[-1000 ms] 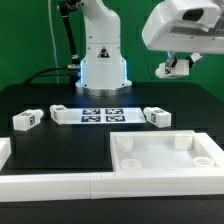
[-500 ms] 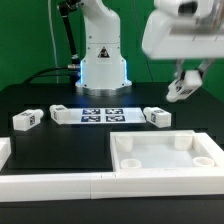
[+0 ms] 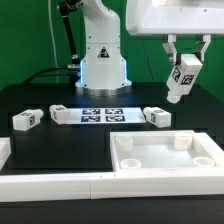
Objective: Assemble square table
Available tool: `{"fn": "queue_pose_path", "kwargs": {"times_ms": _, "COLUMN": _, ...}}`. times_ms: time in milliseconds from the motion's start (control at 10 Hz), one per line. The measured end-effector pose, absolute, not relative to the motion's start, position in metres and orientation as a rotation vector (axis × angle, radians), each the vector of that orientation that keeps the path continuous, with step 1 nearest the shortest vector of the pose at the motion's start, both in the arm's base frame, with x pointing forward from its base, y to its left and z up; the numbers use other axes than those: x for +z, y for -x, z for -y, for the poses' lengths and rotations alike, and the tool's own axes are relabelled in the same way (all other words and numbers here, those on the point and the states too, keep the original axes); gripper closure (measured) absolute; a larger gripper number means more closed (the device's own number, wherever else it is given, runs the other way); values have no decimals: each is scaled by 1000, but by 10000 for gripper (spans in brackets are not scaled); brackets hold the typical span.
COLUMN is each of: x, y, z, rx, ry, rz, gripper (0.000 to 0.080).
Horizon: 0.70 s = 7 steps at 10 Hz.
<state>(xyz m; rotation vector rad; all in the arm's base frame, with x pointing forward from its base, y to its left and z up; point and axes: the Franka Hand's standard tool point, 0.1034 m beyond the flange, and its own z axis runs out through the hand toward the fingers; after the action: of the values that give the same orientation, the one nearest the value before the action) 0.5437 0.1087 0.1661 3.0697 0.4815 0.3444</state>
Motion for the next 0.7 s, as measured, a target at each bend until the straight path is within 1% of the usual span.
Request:
{"fn": "queue_pose_path", "kwargs": {"times_ms": 100, "x": 167, "y": -548, "z": -111, "rx": 487, "ry": -3063, "rz": -486, "gripper": 508}}
{"fn": "queue_pose_path", "kwargs": {"times_ms": 200, "x": 164, "y": -547, "z": -110, "rx": 541, "ry": -3055, "rz": -505, "gripper": 508}}
{"fn": "queue_pose_path", "kwargs": {"times_ms": 300, "x": 169, "y": -567, "z": -100, "rx": 619, "ry": -3025, "rz": -570, "gripper": 508}}
{"fn": "queue_pose_path", "kwargs": {"times_ms": 400, "x": 177, "y": -592, "z": -90, "rx": 691, "ry": -3007, "rz": -573, "gripper": 508}}
{"fn": "queue_pose_path", "kwargs": {"times_ms": 600, "x": 185, "y": -627, "z": -77, "rx": 755, "ry": -2971, "rz": -594, "gripper": 508}}
{"fn": "queue_pose_path", "kwargs": {"times_ms": 700, "x": 182, "y": -624, "z": -79, "rx": 748, "ry": -2977, "rz": -593, "gripper": 508}}
